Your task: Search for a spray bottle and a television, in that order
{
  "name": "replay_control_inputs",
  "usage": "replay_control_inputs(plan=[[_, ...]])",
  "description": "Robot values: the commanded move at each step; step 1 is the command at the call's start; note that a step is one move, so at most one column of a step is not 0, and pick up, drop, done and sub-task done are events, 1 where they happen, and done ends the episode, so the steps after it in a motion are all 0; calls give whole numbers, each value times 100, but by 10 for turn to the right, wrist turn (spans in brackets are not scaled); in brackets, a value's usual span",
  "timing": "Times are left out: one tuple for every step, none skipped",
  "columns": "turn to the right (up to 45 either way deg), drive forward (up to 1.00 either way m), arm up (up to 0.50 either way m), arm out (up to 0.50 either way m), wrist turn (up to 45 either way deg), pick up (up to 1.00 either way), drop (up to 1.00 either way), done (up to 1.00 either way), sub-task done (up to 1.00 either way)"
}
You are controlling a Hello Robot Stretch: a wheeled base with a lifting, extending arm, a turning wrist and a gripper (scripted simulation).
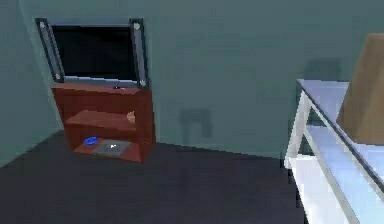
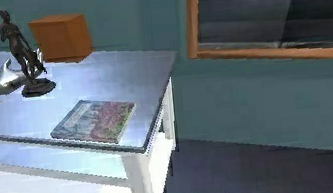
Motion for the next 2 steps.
replay_control_inputs(plan=[[0,100,0,0,0,0,0,0,0],[150,0,0,0,0,0,0,0,0]])
